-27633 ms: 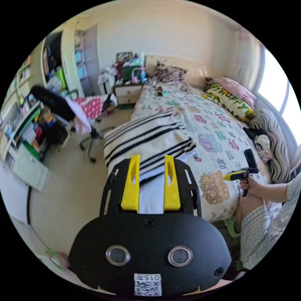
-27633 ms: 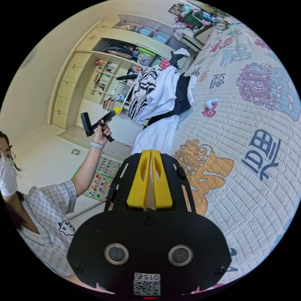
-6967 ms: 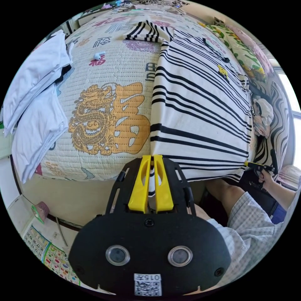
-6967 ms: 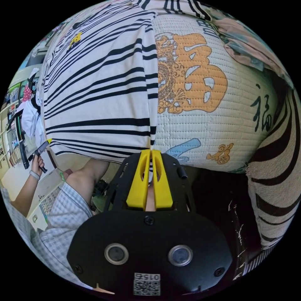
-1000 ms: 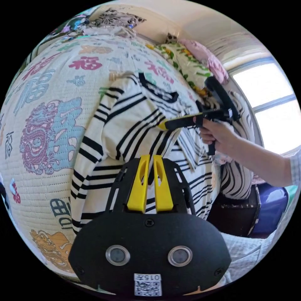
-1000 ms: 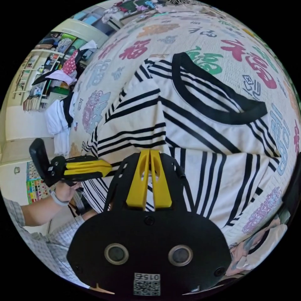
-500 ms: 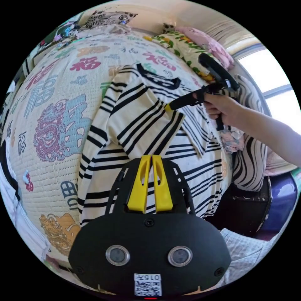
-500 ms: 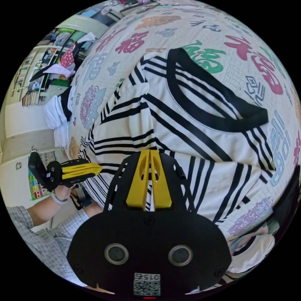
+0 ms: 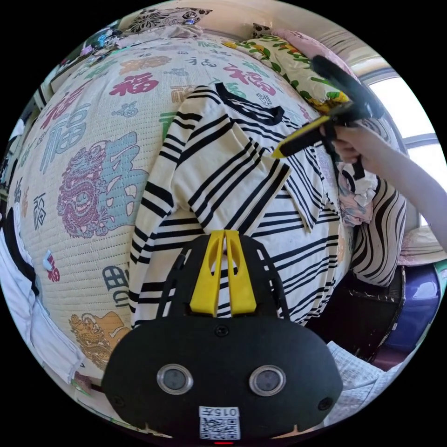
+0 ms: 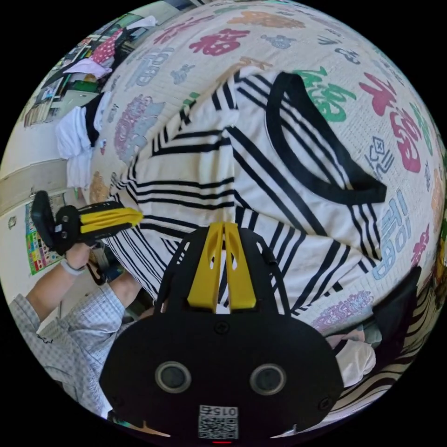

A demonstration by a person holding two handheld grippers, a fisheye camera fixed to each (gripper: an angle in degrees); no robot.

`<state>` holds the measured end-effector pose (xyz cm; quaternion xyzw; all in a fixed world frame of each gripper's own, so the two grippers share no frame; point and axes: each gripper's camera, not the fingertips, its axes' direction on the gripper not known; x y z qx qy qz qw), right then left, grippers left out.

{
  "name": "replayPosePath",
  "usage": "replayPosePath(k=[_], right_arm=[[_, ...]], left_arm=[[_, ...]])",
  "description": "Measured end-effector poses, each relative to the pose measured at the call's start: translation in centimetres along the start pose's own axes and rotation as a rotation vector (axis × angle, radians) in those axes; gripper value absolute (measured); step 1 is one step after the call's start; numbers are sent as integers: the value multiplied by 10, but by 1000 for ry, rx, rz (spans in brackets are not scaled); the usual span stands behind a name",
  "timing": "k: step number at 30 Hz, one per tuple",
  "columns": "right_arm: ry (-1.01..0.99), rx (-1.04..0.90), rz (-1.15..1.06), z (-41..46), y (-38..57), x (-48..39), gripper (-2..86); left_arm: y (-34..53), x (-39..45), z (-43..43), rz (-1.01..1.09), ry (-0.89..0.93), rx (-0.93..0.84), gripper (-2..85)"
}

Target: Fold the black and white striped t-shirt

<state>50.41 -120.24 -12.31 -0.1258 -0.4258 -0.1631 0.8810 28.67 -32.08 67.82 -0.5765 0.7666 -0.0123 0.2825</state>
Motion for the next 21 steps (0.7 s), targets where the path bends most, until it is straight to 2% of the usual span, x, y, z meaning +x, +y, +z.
replayPosePath(k=[3,6,11,13,17,19,21], right_arm=[[-17,-23,15,19,15,6,-9],[-87,128,76,17,46,15,-5],[-202,383,225,3,92,32,47],[-189,364,216,6,89,30,49],[-131,328,236,11,83,29,17],[-135,330,224,10,88,30,1],[-128,329,217,7,95,32,-4]], left_arm=[[-4,-3,-1,-27,-3,6,-4],[-14,-3,-10,-21,-8,57,3],[-77,12,-34,149,-67,165,59],[-125,15,-35,169,-38,137,76],[-183,27,-20,212,-42,78,54],[-210,30,7,197,-58,-73,12],[-218,23,20,164,-76,-127,0]])
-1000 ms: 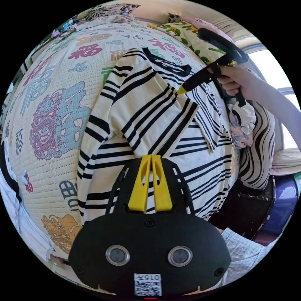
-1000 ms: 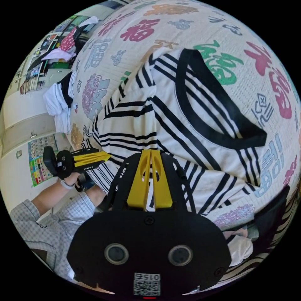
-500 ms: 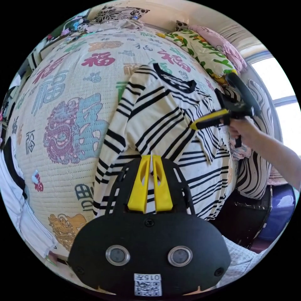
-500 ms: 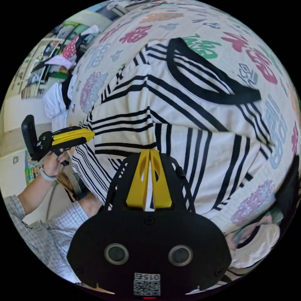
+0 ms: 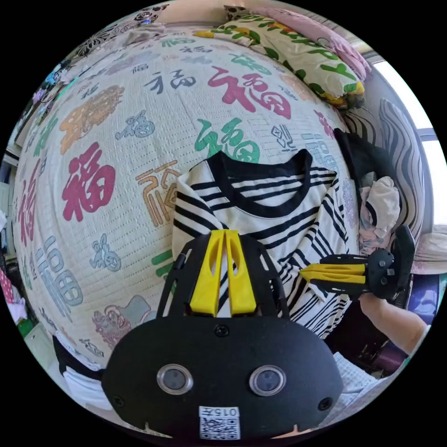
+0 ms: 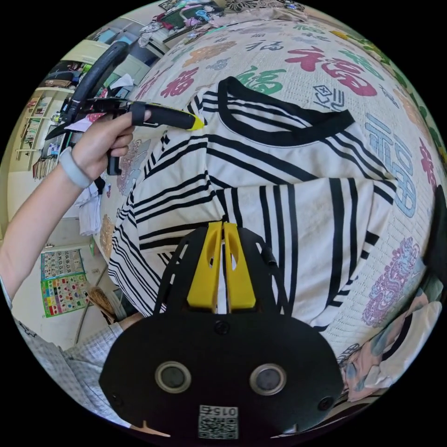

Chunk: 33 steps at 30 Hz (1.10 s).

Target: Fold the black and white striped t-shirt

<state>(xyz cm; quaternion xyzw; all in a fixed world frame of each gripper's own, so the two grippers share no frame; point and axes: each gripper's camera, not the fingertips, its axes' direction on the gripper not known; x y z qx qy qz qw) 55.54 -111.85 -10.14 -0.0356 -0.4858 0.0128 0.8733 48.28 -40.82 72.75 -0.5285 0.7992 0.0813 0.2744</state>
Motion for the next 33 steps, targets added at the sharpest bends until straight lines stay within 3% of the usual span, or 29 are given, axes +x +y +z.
replayPosePath(k=[8,11,18,22,26,33], right_arm=[[-71,75,123,-24,24,19,3],[-69,139,127,-47,26,21,38],[-100,133,0,-67,-26,15,56],[-72,20,-96,-47,-76,-14,55],[74,-123,-121,-21,-104,-33,0],[66,-155,-92,-28,-103,-28,-10]], left_arm=[[4,-16,-16,-40,-26,122,-4],[43,-8,-41,-40,-2,248,8],[190,-2,-30,-380,236,245,55],[206,-3,1,-538,346,302,38],[187,14,5,-447,117,201,0],[160,79,14,-83,-222,-9,-8]])
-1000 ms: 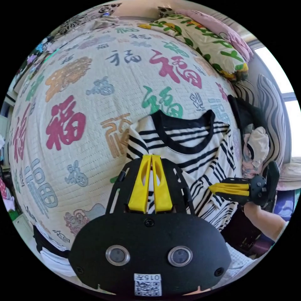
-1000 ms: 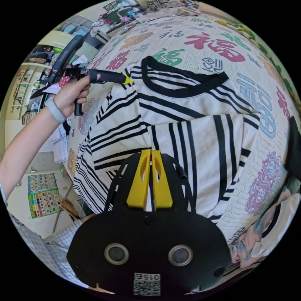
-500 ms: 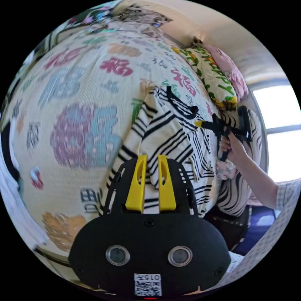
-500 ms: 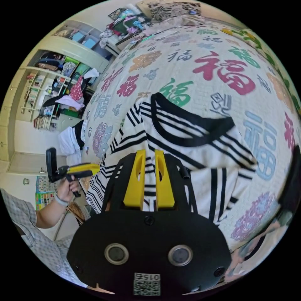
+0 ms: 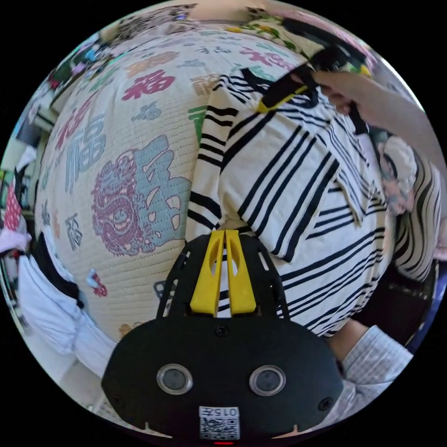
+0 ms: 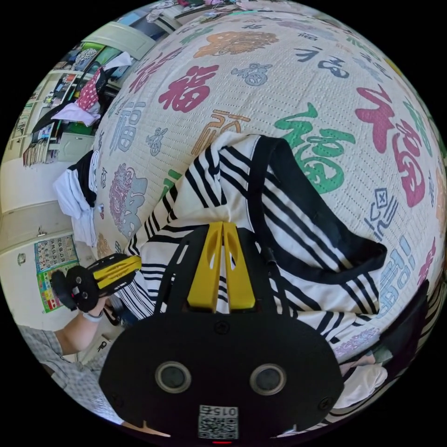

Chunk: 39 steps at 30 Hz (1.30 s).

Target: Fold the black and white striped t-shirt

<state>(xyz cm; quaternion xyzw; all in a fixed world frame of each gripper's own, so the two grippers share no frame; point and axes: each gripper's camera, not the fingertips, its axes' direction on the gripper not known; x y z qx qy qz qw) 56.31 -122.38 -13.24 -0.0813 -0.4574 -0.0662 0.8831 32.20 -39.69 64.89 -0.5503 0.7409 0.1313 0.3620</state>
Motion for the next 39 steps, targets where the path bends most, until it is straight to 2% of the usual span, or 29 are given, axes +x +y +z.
replayPosePath(k=[4,7,11,15,18,24,27,31,34,39], right_arm=[[15,0,16,-3,5,-1,-10],[37,6,11,-6,10,-3,-10],[-31,70,8,-18,27,0,-10],[-93,175,-16,-39,57,8,-10],[-116,197,20,-50,88,26,-10],[-92,245,154,-72,157,82,-7],[-43,266,239,-80,187,112,1],[27,307,302,-88,211,145,45],[21,321,302,-88,208,163,75],[51,292,209,-85,180,170,97]], left_arm=[[3,49,2,154,-228,12,-8],[7,72,2,216,-330,11,-7],[13,81,-10,240,-346,32,-5],[14,97,-59,326,-251,145,3],[7,123,-87,419,-409,243,10],[-26,148,-100,526,-413,303,24],[-50,133,-94,490,-348,315,43],[-109,58,-83,291,-154,275,72],[-157,10,-75,192,-12,261,82],[-218,-26,-46,133,87,191,109]])
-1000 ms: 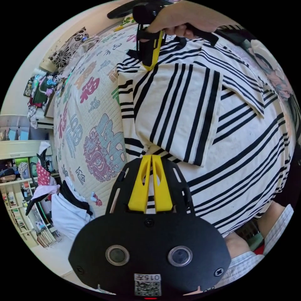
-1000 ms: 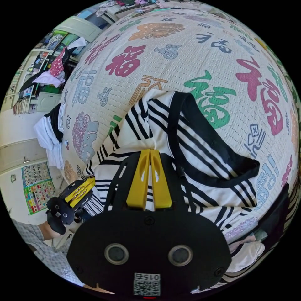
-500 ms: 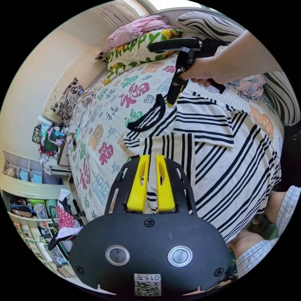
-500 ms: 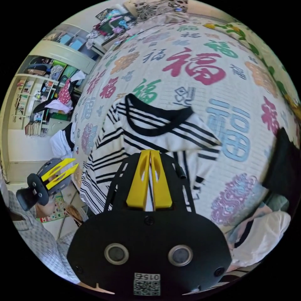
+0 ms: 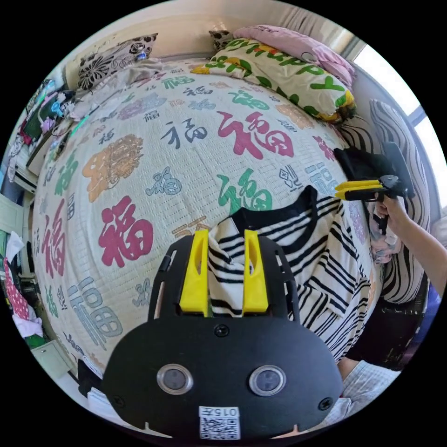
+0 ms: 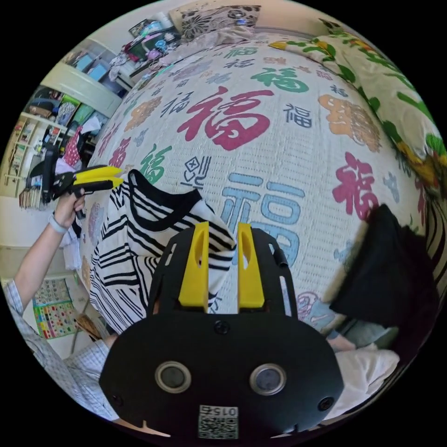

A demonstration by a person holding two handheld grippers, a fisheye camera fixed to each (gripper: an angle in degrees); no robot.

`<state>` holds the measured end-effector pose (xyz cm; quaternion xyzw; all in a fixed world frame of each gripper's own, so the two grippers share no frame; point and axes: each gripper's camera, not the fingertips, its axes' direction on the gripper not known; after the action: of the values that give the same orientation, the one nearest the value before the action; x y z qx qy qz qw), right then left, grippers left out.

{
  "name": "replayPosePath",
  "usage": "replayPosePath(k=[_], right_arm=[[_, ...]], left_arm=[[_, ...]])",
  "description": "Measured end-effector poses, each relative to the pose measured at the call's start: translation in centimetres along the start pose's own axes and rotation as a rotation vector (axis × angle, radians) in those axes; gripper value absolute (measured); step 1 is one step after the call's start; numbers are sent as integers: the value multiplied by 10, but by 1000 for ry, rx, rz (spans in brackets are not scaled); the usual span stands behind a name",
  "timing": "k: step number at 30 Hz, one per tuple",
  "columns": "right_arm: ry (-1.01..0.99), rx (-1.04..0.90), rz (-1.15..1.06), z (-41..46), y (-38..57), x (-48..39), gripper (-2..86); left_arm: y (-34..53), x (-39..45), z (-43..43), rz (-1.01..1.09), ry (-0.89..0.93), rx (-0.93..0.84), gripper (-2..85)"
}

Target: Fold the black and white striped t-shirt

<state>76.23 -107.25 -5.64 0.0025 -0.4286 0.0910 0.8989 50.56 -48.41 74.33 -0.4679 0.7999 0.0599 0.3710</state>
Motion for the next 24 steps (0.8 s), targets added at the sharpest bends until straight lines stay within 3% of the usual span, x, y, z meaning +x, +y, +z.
replayPosePath(k=[5,9,17,20,24], right_arm=[[-13,-231,-102,37,-11,-10,47],[-1,-276,-136,40,2,-12,0],[105,-185,-150,-2,6,-11,-8],[153,-60,-116,-21,9,-14,-5],[125,57,-133,-43,34,-16,-4]], left_arm=[[-15,-16,32,5,20,-130,96],[-21,-32,29,25,89,-213,29],[-42,-63,-25,62,170,-125,11],[-45,-64,-49,71,91,-20,10],[-16,-69,-85,97,139,130,9]])
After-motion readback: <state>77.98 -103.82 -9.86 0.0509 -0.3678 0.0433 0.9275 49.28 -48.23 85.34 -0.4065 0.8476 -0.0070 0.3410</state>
